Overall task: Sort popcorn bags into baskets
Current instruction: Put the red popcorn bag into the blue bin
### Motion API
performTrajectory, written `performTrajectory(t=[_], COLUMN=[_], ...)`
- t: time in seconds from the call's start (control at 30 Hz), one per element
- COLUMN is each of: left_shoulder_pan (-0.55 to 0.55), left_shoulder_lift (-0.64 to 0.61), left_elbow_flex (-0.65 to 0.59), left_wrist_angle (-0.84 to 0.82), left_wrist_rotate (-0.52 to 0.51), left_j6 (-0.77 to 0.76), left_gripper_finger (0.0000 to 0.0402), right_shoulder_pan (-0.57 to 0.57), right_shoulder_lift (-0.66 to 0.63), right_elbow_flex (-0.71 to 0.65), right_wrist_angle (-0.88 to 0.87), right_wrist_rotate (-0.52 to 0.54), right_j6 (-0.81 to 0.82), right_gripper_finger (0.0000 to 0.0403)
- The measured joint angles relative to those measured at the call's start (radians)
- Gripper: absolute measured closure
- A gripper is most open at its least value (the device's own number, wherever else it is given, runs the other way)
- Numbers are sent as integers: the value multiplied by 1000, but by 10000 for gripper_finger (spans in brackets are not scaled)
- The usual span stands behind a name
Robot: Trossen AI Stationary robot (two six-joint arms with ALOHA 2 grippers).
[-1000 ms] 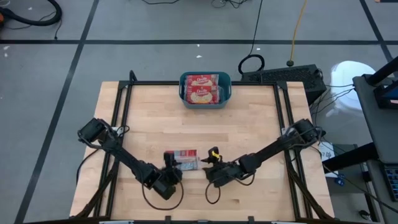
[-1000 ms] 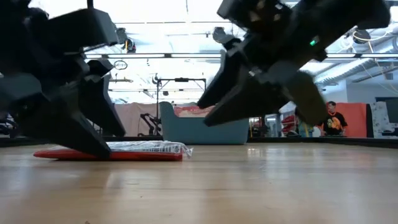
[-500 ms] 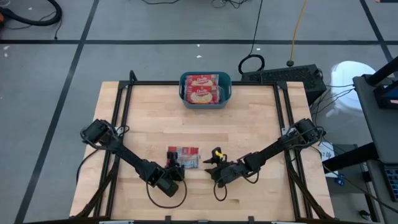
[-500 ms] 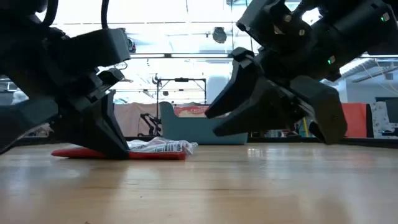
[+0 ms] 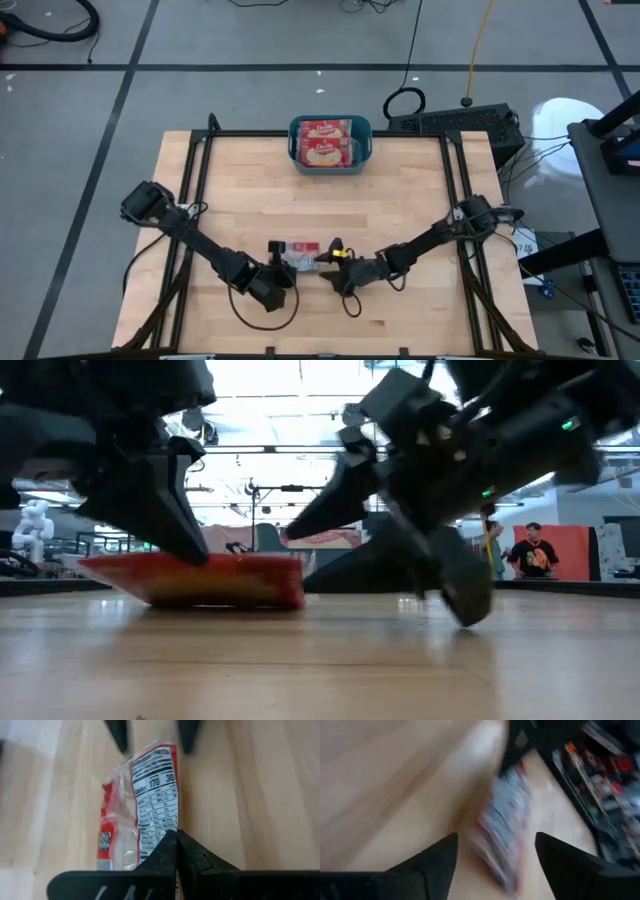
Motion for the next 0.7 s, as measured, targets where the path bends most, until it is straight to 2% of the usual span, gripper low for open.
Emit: performTrajectory(t=[0.13,0.23,0.33,0.47,0.6,0.7], left_shoulder_pan=[7,10,17,29,40,50], left_shoulder_lift=[-25,-32,-33,-33,-44,-74], left_elbow_flex=[3,0,2,2,2,2], left_wrist_angle=[8,-2,2,-7,-5,12], left_wrist_rotate=[17,33,39,39,38,23], left_j6=[4,0,-6,-26,-37,-89], left_gripper_finger=[400,400,400,397,378,358], right_shoulder_pan=[-35,-54,-63,-61,-61,-61], right_shoulder_lift=[56,74,77,70,70,70], right_elbow_flex=[47,70,75,74,72,72], right_wrist_angle=[47,25,30,31,29,30], right_wrist_rotate=[-21,-27,-43,-41,-42,-41], right_j6=[-14,-12,-5,-28,5,25], right_gripper_finger=[130,145,186,263,332,368])
